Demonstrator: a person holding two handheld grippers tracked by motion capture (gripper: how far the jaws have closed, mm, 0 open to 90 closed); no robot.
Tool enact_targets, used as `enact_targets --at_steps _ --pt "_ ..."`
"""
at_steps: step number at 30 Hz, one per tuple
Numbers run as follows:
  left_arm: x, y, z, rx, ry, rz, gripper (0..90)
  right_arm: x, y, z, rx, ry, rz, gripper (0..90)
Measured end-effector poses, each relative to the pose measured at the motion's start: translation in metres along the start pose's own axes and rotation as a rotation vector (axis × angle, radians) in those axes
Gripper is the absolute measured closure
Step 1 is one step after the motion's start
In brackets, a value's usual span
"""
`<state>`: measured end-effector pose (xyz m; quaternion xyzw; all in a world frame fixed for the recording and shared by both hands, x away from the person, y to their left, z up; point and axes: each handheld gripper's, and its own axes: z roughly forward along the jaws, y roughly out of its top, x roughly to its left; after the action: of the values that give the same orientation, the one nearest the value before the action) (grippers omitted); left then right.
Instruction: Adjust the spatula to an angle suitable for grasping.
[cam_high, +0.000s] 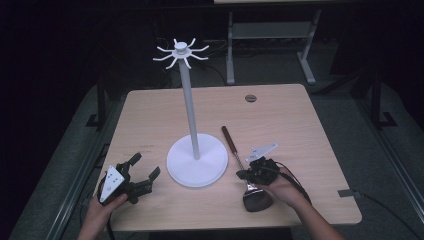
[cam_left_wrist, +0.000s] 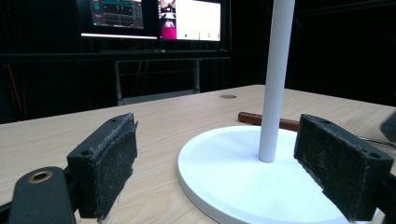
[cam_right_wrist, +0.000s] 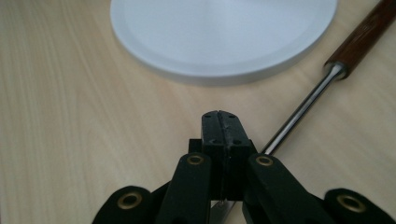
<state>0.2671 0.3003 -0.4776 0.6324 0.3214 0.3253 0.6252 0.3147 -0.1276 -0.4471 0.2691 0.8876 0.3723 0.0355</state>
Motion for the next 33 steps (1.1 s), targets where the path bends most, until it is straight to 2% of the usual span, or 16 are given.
enact_targets --at_steps 5,15,20,21,28,33 --pt "0.000 0.000 0.000 -0.003 -0.001 -0.001 12.6 0.007 -0.008 0.003 0.047 -0.012 -0.018 89.6" --pt "-0.001 0.000 0.000 -0.004 -0.003 0.002 12.6 0.004 -0.009 0.010 0.078 -0.034 -0.016 89.6" --pt "-0.001 0.000 0.000 -0.006 -0.002 0.004 12.6 0.003 -0.010 0.010 0.083 -0.030 -0.004 89.6" --pt "-0.001 0.000 0.000 -0.003 -0.003 0.009 12.6 0.002 -0.010 0.009 0.085 -0.035 -0.010 89.6" --pt "-0.001 0.000 0.000 -0.005 -0.005 0.010 12.6 -0.005 -0.013 0.004 0.096 -0.046 0.024 89.6" --pt "-0.001 0.000 0.000 -0.005 -0.005 0.010 12.6 -0.017 -0.017 -0.002 0.101 -0.067 0.048 89.6"
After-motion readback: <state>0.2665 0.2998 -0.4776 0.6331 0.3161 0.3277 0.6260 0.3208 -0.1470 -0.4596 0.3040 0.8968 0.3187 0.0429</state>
